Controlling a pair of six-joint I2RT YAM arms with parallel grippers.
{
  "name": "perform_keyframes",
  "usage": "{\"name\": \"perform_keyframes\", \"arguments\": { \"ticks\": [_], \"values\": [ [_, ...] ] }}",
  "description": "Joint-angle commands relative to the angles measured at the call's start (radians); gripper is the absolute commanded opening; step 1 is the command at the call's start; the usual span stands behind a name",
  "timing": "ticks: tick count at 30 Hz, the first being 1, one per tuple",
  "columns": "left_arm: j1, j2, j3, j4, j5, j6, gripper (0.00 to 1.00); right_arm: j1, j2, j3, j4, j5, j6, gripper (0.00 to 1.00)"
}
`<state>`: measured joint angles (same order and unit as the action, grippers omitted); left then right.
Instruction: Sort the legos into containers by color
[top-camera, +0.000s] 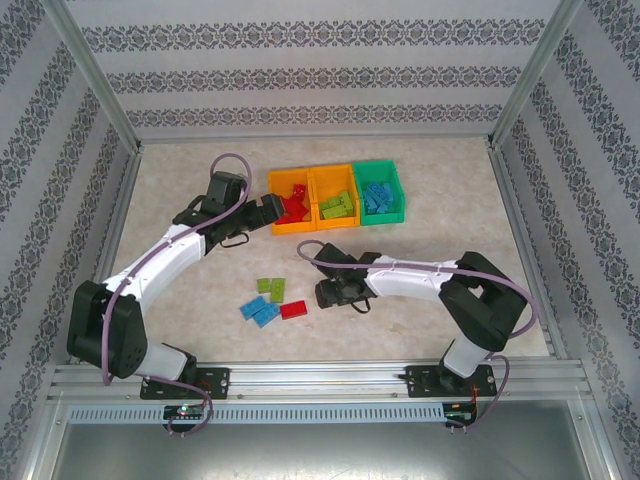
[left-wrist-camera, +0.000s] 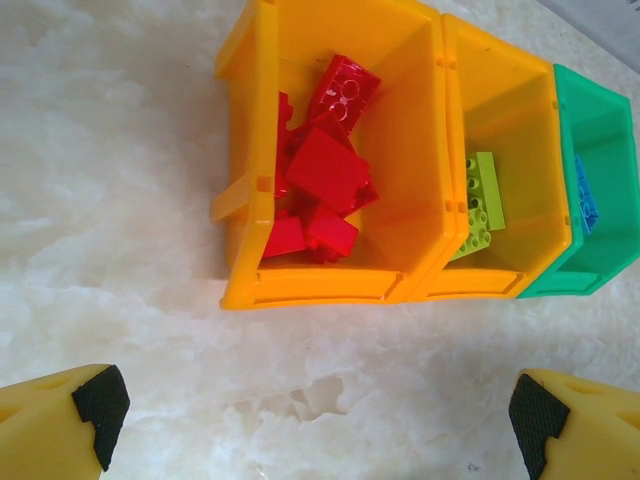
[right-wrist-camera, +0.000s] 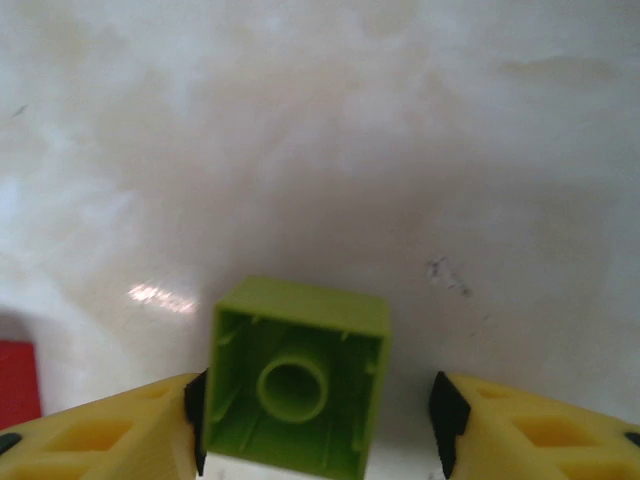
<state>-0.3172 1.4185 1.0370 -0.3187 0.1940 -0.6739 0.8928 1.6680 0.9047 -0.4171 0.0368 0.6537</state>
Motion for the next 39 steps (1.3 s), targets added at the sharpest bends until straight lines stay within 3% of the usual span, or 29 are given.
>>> {"name": "perform_keyframes", "arguments": {
  "ticks": [1,6,11,18,24,39],
  "values": [
    [0.019,-0.045,-0.016,-0.033,-0.031,0.03,0.99,0.007,0.017,0.045,-0.027,0.025,0.001,0.56],
    [0.033,-0.075,-0.05,-0.044,-0.041,0.033,0.99,0.006,-0.019,0.073,-0.055,0.077,-0.034,0.38],
    [0.045,-0.095,-0.075,-0.062,-0.047,0.036,0.99,-0.045,-0.077,0.106,-0.068,0.068,-0.067,0.29],
    [0.047,-0.106,-0.078,-0.103,-0.067,0.056,1.0,-0.213,-0.1,0.264,-0.061,0.013,-0.153,0.3],
    [0.046,-0.11,-0.115,-0.142,-0.06,0.068,1.0,-0.333,0.04,0.454,-0.055,-0.046,-0.193,0.32],
    [-0.02,-0.115,-0.227,-0.208,0.013,-0.008,1.0,-0.409,0.367,0.753,-0.036,-0.058,-0.187,0.38]
  ]
}}
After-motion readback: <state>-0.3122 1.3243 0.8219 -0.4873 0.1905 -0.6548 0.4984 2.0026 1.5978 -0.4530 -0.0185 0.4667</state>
